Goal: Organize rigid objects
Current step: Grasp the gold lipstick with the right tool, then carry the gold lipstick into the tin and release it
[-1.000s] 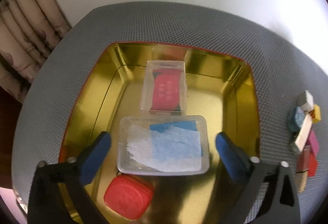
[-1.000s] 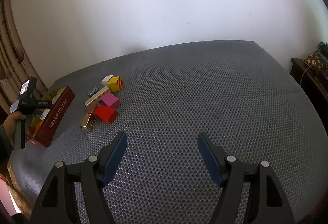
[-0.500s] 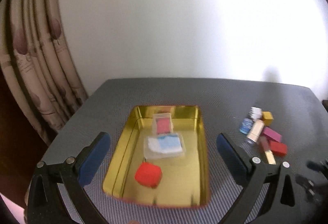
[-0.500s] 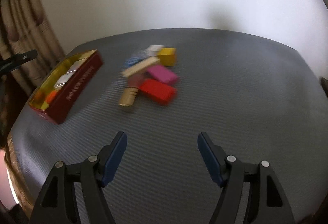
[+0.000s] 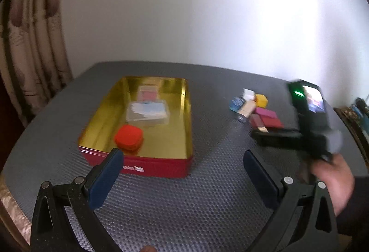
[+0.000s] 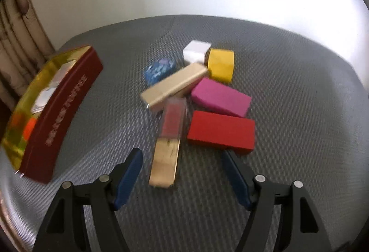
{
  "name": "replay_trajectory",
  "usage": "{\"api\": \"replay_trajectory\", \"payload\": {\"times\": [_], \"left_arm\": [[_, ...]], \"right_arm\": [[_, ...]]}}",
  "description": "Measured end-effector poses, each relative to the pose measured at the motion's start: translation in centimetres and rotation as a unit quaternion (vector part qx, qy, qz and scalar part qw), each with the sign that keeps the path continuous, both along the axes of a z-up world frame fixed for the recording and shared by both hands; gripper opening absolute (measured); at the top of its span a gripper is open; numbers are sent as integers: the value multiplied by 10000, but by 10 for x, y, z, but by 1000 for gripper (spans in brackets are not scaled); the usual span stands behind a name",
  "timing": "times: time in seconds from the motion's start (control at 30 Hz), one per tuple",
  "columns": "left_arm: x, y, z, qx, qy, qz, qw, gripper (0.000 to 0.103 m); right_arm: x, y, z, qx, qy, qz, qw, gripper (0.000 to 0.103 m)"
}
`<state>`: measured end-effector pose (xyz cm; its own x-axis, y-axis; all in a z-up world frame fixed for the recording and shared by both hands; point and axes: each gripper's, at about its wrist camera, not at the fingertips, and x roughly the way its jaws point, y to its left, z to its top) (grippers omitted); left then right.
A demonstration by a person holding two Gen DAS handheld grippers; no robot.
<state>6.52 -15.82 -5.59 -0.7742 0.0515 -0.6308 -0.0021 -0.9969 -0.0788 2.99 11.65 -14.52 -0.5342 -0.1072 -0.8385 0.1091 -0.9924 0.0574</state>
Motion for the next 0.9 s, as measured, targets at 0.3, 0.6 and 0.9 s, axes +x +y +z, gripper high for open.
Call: {"api": "replay_trajectory", "payload": {"times": [0.3, 0.6, 0.9], "left_arm": [[10, 6, 4, 178, 10, -106, 9998, 103], [16, -16, 16, 534, 129, 239, 9982, 103], [20, -20, 23, 489, 245, 361, 9979, 103]], "right_arm": [[-1, 3, 13, 118, 66, 46, 9999, 20], [26, 0, 79, 20, 638, 334, 9974, 20], [5, -42, 144, -104, 1164, 701, 9907, 20]]}}
